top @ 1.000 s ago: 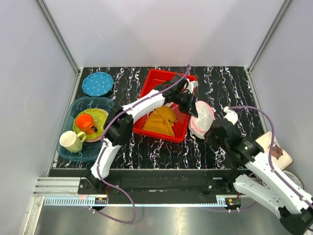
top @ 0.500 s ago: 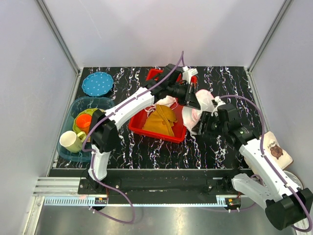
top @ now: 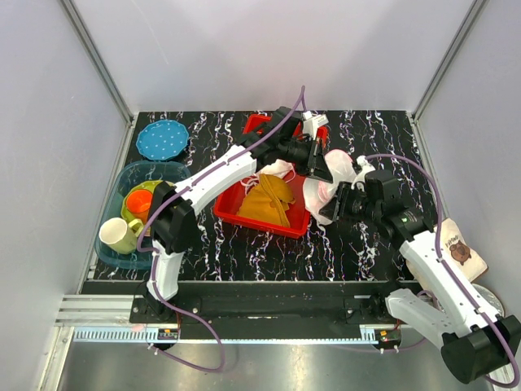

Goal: Unzip the laundry bag and remove the bra

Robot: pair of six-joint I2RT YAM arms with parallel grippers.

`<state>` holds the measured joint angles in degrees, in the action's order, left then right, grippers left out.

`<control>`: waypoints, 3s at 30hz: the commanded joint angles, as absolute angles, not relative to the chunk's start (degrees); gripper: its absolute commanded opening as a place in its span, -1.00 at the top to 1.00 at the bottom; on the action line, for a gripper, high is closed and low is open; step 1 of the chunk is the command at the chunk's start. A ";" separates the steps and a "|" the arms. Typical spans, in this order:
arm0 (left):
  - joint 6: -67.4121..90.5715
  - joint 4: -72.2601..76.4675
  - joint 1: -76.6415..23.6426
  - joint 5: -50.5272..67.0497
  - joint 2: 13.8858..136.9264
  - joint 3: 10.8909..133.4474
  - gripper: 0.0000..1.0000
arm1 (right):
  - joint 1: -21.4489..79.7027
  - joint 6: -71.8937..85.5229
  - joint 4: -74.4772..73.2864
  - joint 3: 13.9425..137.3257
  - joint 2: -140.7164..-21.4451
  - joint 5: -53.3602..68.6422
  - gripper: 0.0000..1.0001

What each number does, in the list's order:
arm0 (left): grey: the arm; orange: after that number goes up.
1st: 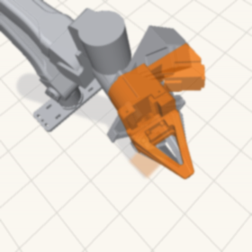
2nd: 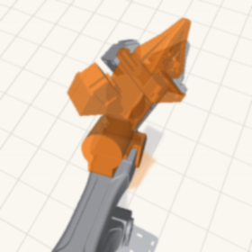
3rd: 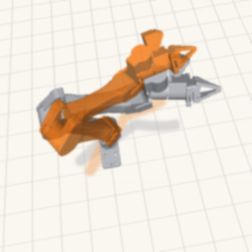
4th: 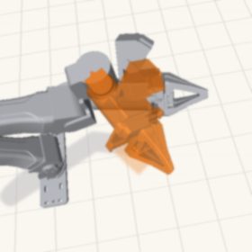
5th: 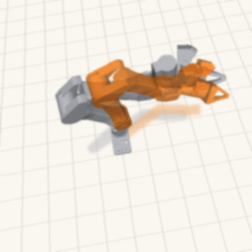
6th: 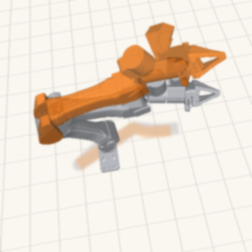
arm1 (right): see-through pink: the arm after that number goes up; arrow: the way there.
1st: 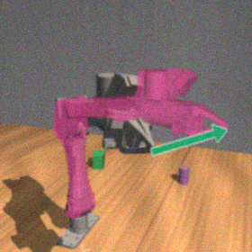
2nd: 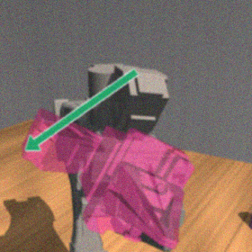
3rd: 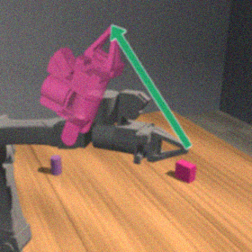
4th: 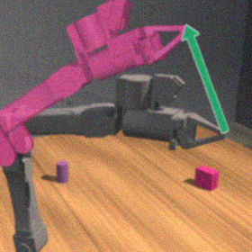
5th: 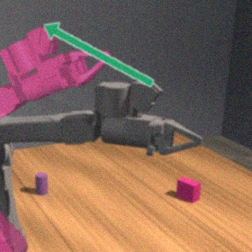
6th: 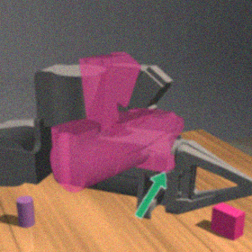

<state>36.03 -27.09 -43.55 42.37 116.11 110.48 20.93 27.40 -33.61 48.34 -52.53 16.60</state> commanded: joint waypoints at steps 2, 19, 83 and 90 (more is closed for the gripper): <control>36.65 -23.47 -43.51 45.17 115.49 111.00 1.00 | 20.83 26.72 -32.43 50.63 -50.80 12.84 0.21; 37.62 -22.33 -43.16 45.26 117.15 111.97 1.00 | 20.66 27.86 -41.31 46.23 -44.39 1.75 1.00; 42.10 -14.50 -42.54 50.81 124.63 107.75 -0.29 | 20.04 35.42 -46.23 55.99 -47.37 -23.91 -0.74; 40.88 -16.78 -42.54 48.44 123.66 108.81 -0.29 | 20.04 35.33 -46.14 55.29 -46.84 -24.17 -0.74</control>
